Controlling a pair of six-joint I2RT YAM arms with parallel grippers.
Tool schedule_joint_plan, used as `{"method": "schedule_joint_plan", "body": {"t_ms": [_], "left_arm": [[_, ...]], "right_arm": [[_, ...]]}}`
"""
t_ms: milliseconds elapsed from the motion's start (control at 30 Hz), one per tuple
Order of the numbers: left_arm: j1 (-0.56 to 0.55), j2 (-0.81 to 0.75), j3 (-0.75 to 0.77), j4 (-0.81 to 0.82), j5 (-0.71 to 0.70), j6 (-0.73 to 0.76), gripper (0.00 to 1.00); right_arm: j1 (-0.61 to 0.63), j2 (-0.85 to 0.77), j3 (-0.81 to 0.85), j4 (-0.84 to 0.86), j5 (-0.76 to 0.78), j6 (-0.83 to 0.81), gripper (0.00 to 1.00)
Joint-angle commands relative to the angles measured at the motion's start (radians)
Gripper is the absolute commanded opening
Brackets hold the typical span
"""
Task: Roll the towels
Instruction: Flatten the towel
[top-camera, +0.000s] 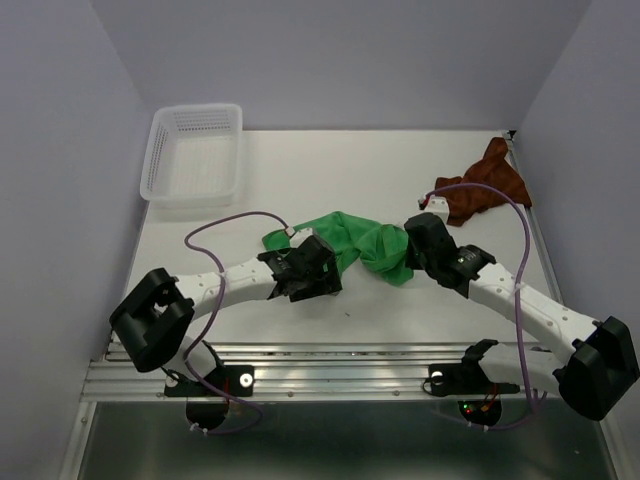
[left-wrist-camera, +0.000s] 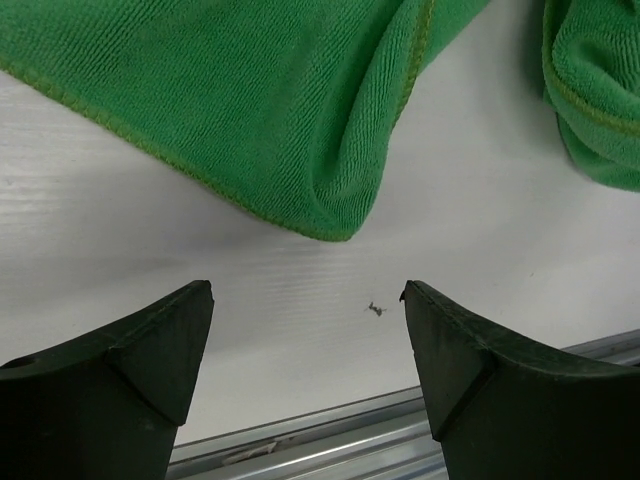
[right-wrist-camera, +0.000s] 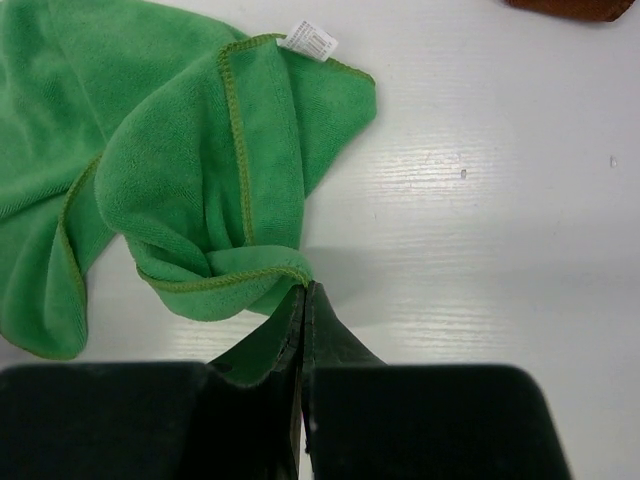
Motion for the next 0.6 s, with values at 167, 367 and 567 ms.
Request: {"method": "schedule_joint_plan", "body": {"t_ms": [167, 367, 567], "left_arm": [[-0.031, 0.126, 0.114, -0.039, -0.062, -0.069, 0.83], [-0.046, 0.203, 0.143, -0.075, -0.072, -0.115, 0.70], [-0.054, 0.243, 0.200, -0.157, -0.126, -0.175, 0.68]], "right_arm": [[-0.014, -0.019, -0.025, 0.015, 0.004, 0.017, 0.01], [-0.014, -0.025, -0.037, 0.020, 0.003, 0.026, 0.01], [-0.014, -0.028, -0.053, 0.023, 0.009, 0.023, 0.01]]}}
